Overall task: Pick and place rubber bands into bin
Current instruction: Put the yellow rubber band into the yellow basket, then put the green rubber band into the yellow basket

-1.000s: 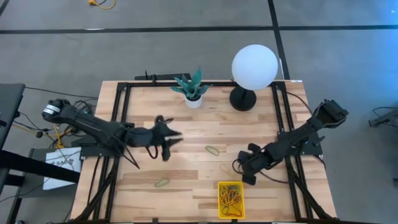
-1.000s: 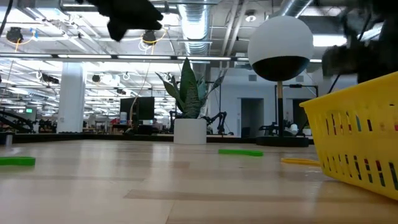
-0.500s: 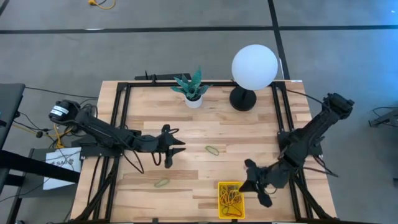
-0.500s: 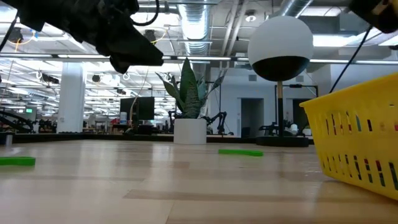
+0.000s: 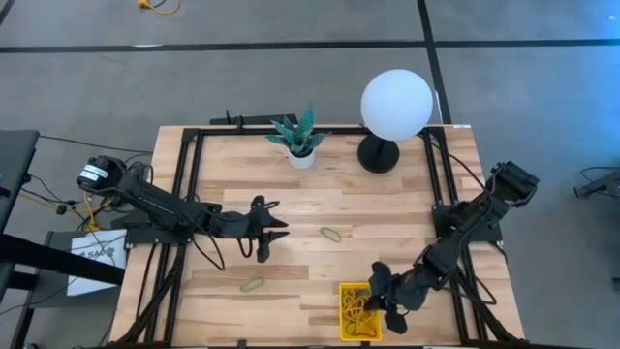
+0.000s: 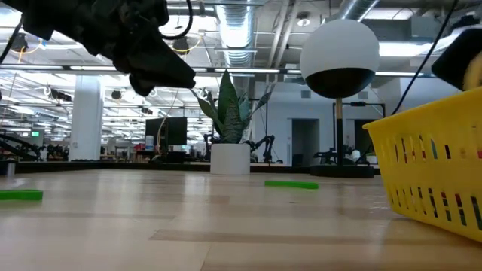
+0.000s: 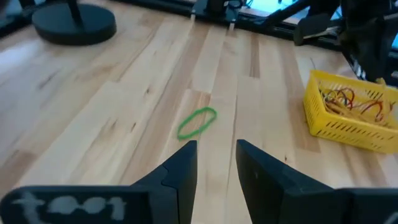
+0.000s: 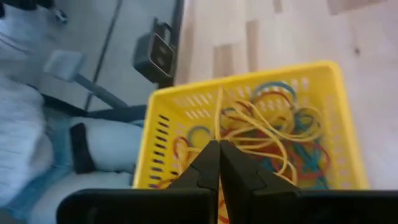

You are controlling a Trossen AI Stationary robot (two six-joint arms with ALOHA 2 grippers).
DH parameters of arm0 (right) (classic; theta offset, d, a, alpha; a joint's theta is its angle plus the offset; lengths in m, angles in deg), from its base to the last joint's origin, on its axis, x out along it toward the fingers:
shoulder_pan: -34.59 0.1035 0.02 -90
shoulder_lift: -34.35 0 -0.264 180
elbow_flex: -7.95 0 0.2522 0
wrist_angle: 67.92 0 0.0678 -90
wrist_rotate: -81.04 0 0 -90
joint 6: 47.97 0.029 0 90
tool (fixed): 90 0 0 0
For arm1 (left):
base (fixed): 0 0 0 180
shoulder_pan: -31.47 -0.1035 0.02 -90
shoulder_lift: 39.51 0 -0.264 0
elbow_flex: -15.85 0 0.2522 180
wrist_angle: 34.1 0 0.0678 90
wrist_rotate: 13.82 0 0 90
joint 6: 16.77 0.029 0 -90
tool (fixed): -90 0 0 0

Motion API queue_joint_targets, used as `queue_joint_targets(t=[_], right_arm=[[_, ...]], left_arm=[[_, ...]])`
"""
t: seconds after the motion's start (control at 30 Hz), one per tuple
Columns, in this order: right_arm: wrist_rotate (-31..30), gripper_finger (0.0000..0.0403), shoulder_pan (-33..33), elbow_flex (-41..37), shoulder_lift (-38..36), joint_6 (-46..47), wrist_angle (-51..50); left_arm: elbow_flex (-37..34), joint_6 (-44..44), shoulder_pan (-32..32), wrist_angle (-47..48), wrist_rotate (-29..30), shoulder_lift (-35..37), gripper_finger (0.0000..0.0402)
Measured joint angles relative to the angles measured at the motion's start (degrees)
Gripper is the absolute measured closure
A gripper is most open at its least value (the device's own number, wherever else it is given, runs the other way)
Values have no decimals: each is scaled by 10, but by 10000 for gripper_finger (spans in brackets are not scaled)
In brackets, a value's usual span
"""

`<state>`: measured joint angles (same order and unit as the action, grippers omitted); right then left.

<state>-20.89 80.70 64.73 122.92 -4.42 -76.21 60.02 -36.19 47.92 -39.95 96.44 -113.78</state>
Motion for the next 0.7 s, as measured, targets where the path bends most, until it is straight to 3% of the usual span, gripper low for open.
queue_joint_targets(t=[0.53,0.7], right_arm=[[-1,345,-16,20,-1,-4,-74],[-35,344,-59,57,-11,-83,-153]], left_arm=[[0,-33,0,13,-7,0,301],[0,-41,0,13,-25,0,301]])
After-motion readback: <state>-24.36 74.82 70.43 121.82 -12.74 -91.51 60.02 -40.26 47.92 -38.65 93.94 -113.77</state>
